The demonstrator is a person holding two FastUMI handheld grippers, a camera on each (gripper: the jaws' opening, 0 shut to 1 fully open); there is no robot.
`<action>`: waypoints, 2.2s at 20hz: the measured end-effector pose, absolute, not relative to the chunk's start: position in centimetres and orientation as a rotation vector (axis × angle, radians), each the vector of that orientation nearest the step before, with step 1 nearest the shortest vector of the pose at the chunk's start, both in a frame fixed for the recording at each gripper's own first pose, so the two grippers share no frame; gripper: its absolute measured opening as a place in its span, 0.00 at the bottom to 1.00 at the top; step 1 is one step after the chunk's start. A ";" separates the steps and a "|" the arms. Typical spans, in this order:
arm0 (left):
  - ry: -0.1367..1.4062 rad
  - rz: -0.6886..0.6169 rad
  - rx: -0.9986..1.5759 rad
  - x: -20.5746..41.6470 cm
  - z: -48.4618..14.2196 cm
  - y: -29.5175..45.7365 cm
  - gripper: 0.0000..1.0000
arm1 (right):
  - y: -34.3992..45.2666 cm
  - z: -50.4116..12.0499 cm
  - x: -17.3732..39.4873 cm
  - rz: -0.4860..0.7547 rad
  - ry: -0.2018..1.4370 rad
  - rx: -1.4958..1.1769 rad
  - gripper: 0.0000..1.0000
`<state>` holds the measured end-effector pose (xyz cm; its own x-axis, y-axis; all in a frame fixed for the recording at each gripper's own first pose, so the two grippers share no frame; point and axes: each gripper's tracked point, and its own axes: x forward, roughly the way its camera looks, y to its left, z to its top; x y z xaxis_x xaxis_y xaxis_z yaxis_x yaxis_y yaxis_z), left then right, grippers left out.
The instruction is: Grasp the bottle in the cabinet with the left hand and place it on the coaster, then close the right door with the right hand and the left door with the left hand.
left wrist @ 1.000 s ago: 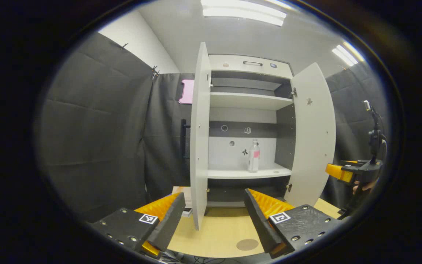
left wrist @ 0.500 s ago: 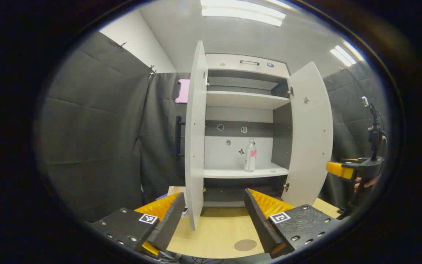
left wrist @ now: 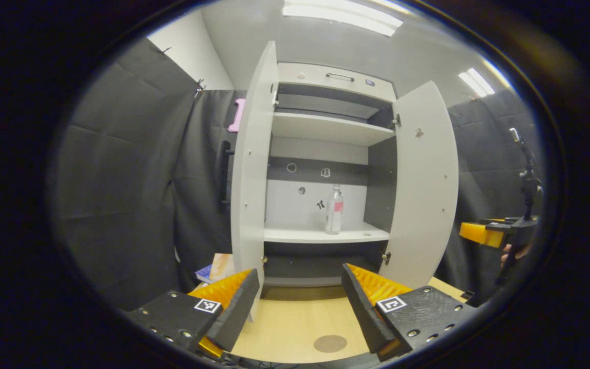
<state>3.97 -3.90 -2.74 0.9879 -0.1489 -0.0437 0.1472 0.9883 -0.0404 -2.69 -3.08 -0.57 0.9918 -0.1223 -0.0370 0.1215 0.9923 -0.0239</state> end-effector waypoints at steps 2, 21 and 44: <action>0.053 -0.182 -0.042 5.0 -2.6 -4.9 0.94 | -3.8 -0.4 -3.2 -0.146 0.049 -0.022 0.97; 0.036 -0.270 0.000 28.2 0.5 -15.5 0.99 | -21.9 1.1 2.8 -0.526 0.019 0.078 0.97; 0.065 -0.244 0.035 47.6 -1.7 -23.0 0.99 | -32.2 0.7 12.1 -0.584 0.056 -0.008 0.97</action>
